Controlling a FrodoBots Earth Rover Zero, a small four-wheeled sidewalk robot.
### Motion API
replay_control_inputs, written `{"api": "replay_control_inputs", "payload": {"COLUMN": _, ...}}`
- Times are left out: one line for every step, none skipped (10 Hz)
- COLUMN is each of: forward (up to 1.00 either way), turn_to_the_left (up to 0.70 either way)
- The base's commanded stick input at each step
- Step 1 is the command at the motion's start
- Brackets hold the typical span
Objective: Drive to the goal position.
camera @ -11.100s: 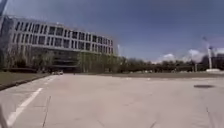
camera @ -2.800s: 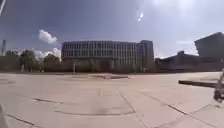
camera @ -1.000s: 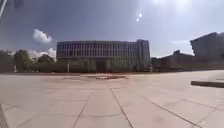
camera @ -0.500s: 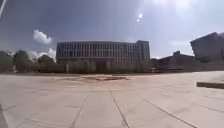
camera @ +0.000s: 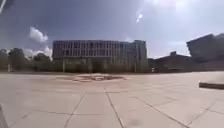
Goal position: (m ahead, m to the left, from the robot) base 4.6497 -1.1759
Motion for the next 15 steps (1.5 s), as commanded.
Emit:
{"api": "replay_control_inputs", "payload": {"forward": 0.70, "turn_to_the_left": 0.00}}
{"api": "replay_control_inputs", "payload": {"forward": 0.70, "turn_to_the_left": 0.05}}
{"api": "replay_control_inputs", "payload": {"forward": 0.70, "turn_to_the_left": 0.05}}
{"api": "replay_control_inputs", "payload": {"forward": 0.70, "turn_to_the_left": 0.05}}
{"api": "replay_control_inputs", "payload": {"forward": 0.70, "turn_to_the_left": 0.05}}
{"api": "replay_control_inputs", "payload": {"forward": 0.70, "turn_to_the_left": 0.05}}
{"api": "replay_control_inputs", "payload": {"forward": 0.70, "turn_to_the_left": 0.05}}
{"api": "replay_control_inputs", "payload": {"forward": 0.70, "turn_to_the_left": 0.05}}
{"api": "replay_control_inputs", "payload": {"forward": 0.70, "turn_to_the_left": 0.05}}
{"api": "replay_control_inputs", "payload": {"forward": 0.70, "turn_to_the_left": 0.05}}
{"api": "replay_control_inputs", "payload": {"forward": 0.70, "turn_to_the_left": 0.05}}
{"api": "replay_control_inputs", "payload": {"forward": 0.70, "turn_to_the_left": 0.05}}
{"api": "replay_control_inputs", "payload": {"forward": 0.70, "turn_to_the_left": 0.05}}
{"api": "replay_control_inputs", "payload": {"forward": 0.70, "turn_to_the_left": 0.05}}
{"api": "replay_control_inputs", "payload": {"forward": 0.70, "turn_to_the_left": 0.05}}
